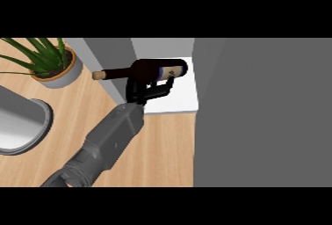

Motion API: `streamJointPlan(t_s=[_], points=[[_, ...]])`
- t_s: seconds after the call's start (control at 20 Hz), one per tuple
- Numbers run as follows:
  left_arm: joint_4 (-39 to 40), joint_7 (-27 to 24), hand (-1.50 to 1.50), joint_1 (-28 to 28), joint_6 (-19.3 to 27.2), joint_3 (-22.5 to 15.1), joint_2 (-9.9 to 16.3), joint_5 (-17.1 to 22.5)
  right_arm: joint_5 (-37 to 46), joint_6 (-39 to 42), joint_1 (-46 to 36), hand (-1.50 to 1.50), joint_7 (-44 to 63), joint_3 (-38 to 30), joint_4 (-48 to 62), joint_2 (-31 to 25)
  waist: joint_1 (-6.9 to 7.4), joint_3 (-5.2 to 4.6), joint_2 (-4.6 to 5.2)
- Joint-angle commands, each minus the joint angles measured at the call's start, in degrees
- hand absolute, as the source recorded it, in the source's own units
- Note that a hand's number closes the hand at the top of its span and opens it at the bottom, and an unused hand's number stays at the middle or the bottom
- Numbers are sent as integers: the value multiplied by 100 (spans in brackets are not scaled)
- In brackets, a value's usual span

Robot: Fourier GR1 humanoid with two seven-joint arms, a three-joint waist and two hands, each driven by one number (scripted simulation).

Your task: Pick up the wine, place it into the cabinet and close the cabinet

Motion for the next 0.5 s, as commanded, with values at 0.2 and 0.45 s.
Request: streamJointPlan(t_s=[0.2, 0.45], points=[[78, -588, 150, 227, -47, 181, 0, 214, -66, -78, -274, -150, 158, -55, 40, -60, -26, -3, 12], [417, -1145, -150, -22, -58, 375, 0, 85, 184, -20, -191, -150, -84, -61, 193, -75, 40, 0, 4]])
